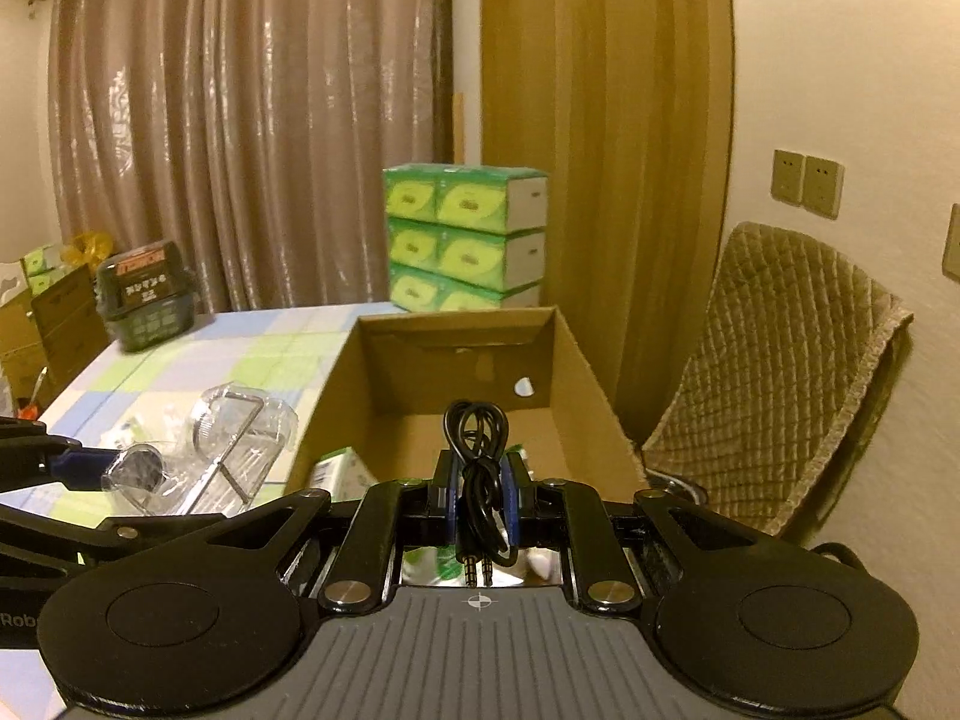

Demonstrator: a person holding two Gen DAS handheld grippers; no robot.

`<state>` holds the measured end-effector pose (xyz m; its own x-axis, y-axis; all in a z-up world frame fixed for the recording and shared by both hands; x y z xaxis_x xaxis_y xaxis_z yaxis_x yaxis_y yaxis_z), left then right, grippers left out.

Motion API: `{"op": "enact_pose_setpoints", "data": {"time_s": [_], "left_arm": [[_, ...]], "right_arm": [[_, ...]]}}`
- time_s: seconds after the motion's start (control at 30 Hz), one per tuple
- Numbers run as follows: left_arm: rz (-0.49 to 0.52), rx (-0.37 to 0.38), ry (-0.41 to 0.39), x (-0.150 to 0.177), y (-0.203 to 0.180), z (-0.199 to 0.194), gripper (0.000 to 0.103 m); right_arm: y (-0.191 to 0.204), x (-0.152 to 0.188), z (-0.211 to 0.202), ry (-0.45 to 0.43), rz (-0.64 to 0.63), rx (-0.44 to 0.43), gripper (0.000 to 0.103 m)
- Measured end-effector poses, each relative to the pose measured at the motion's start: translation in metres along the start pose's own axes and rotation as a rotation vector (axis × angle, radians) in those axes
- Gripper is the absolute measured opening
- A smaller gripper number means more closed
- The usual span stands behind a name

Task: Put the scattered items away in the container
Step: 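Carry the cable and wire rack over the cardboard box with both tools, then open the left tool to drop the wire rack while the right tool drops the cable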

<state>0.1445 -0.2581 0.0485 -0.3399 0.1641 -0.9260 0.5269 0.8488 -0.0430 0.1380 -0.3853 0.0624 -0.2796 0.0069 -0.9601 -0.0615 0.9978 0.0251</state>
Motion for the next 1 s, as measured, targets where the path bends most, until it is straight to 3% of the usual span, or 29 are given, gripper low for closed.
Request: {"op": "enact_pose_setpoints", "data": {"time_s": [0.47, 1.0], "left_arm": [[0.018, 0.055, 0.003, -0.012, -0.026, 0.045, 0.052], [-0.009, 0.069, 0.036, -0.008, -0.026, 0.087, 0.052]], "right_arm": [[-0.035, 0.003, 0.022, 0.016, 0.024, 0.031, 0.012], [-0.044, 0.015, 0.048, 0.042, 0.039, 0.030, 0.012]]}}
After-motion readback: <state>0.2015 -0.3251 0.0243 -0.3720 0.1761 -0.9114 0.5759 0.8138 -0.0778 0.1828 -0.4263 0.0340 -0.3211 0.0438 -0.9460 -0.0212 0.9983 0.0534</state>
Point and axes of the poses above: each gripper's, at about its wrist camera, not at the fingertips, and z roughly the way its jaws point, y to its left, x to its underside, the point moved 7 cm from there along z, roughly the way its jaws point, and after that the axes turned 13 degrees about -y, right-handed, at the moved point
